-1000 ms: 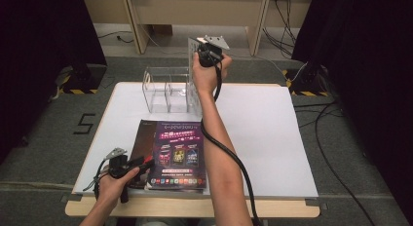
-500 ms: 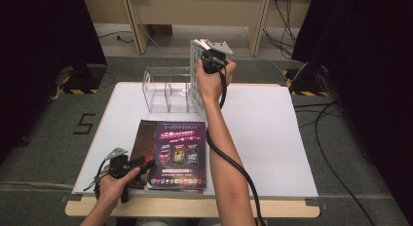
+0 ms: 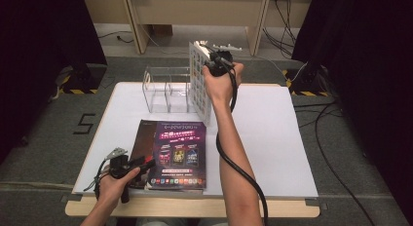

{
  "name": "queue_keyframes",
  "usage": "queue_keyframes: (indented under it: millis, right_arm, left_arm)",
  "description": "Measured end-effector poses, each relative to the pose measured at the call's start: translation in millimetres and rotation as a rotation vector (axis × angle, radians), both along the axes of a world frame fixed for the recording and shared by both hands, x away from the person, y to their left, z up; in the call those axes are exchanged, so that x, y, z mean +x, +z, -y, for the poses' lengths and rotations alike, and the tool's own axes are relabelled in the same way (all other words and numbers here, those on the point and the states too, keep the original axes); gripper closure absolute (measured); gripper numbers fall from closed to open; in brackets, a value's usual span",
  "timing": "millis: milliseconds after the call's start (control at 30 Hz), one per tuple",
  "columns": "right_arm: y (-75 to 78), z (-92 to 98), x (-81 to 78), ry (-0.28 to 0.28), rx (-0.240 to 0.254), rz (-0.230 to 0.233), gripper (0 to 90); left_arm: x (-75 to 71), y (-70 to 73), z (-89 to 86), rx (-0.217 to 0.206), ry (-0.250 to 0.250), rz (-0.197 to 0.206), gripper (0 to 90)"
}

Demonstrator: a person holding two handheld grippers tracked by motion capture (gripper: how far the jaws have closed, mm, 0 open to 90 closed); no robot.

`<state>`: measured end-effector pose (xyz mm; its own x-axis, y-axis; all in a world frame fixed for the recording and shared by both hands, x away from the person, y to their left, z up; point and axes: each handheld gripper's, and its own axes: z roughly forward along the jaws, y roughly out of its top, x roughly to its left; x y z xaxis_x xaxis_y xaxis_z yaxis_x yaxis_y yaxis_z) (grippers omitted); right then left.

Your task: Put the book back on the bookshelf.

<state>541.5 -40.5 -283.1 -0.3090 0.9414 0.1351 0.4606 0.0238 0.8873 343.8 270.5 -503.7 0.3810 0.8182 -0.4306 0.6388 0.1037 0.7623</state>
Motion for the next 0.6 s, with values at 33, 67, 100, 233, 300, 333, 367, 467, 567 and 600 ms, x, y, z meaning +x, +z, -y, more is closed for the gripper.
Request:
queue_keyframes:
  millis: [33,67,100,233,300,333,367,467,567,600]
  right_arm:
    - [-0.9,1.3,-2.4,-0.001,-0.004,0.001,72.4]
    - [-1.7,2.5,-4.8,0.000,-0.006,-0.002,72.4]
    - [-2.4,3.7,-7.0,0.005,-0.006,-0.005,72.5]
    - [-5.3,6.4,-15.0,0.022,-0.024,-0.012,72.3]
    - [-7.6,9.0,-19.1,0.029,-0.024,-0.027,72.2]
    - [-8.8,10.3,-21.0,0.032,-0.027,-0.035,72.1]
    - [-9.9,11.9,-23.1,0.034,-0.023,-0.032,72.0]
    - [-11.6,14.1,-27.9,0.036,-0.030,-0.044,71.4]
    - [-13.5,15.3,-28.4,0.037,-0.034,-0.043,71.3]
    - [-13.6,15.4,-28.7,0.036,-0.033,-0.040,71.1]
  left_arm:
    - [0.0,0.3,0.2,-0.001,0.000,0.001,37.0]
    - [0.0,0.5,0.2,0.001,-0.001,0.001,37.0]
    - [0.0,0.7,0.4,0.001,-0.001,0.002,37.1]
    - [-0.8,1.6,0.8,0.002,-0.002,0.003,37.0]
    - [-1.1,2.2,0.8,0.000,-0.001,0.005,37.1]
    - [-1.1,2.4,0.8,0.000,0.000,0.006,37.0]
    - [-1.2,2.5,1.0,0.000,-0.001,0.007,37.0]
    - [-1.4,2.8,1.8,0.001,-0.003,0.007,37.0]
    - [-1.6,2.9,2.3,0.001,-0.004,0.008,37.0]
    - [-1.6,3.0,2.2,0.001,-0.004,0.008,36.9]
